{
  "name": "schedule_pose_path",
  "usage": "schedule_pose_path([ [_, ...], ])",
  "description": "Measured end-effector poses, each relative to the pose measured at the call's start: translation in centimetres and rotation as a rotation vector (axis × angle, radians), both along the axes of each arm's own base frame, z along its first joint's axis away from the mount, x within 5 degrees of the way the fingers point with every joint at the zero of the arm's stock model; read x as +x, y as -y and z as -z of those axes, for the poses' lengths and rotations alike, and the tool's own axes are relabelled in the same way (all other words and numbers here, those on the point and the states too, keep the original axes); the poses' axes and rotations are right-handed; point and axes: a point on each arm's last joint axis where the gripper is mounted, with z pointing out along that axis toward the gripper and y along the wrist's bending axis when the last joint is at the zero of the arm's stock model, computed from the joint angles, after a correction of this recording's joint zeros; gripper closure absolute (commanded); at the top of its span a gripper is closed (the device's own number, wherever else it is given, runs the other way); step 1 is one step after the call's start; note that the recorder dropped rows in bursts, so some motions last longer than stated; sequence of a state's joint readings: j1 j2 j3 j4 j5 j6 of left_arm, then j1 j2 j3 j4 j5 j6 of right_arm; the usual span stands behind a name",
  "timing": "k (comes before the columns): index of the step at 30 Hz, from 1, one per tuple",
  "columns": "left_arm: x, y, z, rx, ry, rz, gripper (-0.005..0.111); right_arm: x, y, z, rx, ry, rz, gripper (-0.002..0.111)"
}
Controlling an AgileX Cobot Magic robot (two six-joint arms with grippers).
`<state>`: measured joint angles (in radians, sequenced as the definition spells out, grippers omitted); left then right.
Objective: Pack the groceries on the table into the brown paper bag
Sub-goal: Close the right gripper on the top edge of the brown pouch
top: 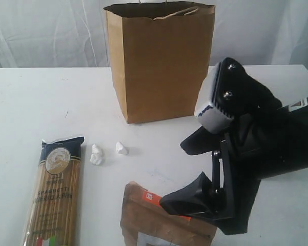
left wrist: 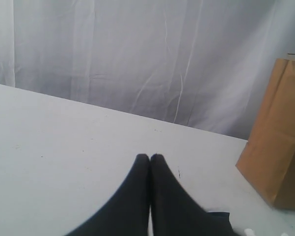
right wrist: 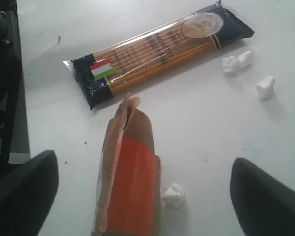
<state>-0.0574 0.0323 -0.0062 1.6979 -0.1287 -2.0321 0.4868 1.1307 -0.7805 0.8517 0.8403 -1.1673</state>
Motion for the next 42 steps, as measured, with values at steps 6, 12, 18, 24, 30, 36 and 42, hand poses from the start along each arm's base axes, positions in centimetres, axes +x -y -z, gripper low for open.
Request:
schedule_pose_path([
  [6,0.0,-0.1,0.1,0.0,-0.002,-0.013,0.107,0.0,0.0,-0.1,0.011,-0.013,0.026,0.021],
  [12,-0.1,-1.6,0.0,-0.006,0.007,-0.176,0.107,-1.5,0.7,-1.1,0.02,-0.059,0.042,0.027],
  [18,-0.1,-1.1,-0.1,-0.012,0.007,-0.123,0.107,-3.3,2.8,-2.1,-0.098,0.037,0.075,0.029],
  [24,-0.4,-0.5,-2.6,0.038,0.082,-0.06,0.107,-6.4,4.7,-2.7,-0.167,-0.009,0.048,0.029],
  [30,-0.4,-0.2,-2.9,0.083,0.09,-0.029,0.107,-7.1,5.0,-2.0,-0.163,-0.051,0.079,0.029],
  [36,-0.5,0.6,-2.9,0.099,0.089,0.061,0.107,-6.2,4.8,0.5,-0.17,-0.072,0.136,0.029],
  [42,-0.5,0.1,-2.9,0.093,0.091,0.001,0.107,-5.3,4.6,2.3,-0.163,-0.07,0.184,0.029],
])
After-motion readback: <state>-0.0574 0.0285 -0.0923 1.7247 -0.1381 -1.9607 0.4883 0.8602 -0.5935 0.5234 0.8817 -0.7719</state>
